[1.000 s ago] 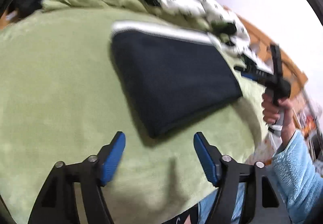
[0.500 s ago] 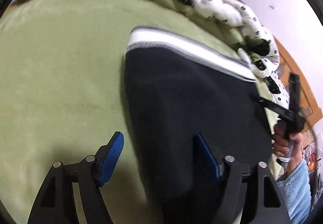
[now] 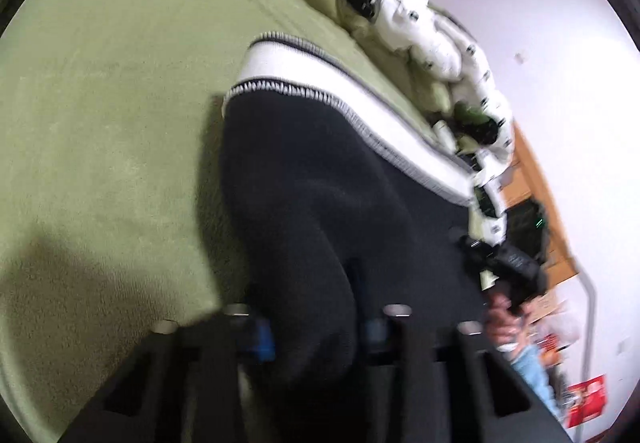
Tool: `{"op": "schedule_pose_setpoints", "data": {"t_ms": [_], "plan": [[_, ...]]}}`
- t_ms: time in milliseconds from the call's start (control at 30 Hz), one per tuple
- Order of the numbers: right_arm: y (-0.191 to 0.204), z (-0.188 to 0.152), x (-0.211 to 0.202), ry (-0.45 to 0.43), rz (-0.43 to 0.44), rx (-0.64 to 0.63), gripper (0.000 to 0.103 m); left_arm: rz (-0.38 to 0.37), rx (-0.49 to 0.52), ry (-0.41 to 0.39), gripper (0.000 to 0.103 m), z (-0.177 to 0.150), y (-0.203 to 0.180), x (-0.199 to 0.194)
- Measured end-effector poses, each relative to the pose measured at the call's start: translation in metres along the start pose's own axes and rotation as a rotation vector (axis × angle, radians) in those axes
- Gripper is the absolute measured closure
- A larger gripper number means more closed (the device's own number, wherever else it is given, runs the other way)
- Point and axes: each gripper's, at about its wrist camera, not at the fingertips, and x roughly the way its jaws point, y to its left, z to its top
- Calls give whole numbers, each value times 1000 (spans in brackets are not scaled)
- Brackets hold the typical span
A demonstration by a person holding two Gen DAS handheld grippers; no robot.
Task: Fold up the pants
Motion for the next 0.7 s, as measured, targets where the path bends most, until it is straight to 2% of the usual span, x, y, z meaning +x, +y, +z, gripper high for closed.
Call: {"op": "schedule_pose_setpoints", "data": {"t_ms": [133, 167, 233, 300, 400, 500, 600, 667, 700], "plan": [[17, -7, -28, -85, 31, 77, 66, 53, 79, -58, 87, 2, -22, -19], [26, -10, -34, -104, 21, 78, 68, 39, 80, -63, 87, 3, -23, -24], [48, -14, -39, -134, 6, 87, 79, 11, 64, -74, 87, 8, -23, -42], [71, -20, -39, -141, 62, 126, 81, 7, 51, -88, 88, 14, -17, -66], [110, -29, -27, -138, 95, 105, 81, 73, 75, -113, 88, 26, -4, -113], [150, -37, -5, -100, 194, 115, 82, 124, 72, -135, 88, 32, 16, -156], [188, -44, 22, -67, 264, 108, 82, 209, 55, -128, 86, 35, 46, -191], [198, -50, 47, -33, 243, 106, 82, 259, 5, -92, 84, 34, 76, -193], [201, -50, 61, -13, 199, 89, 81, 254, -27, -70, 80, 32, 90, -187]]}}
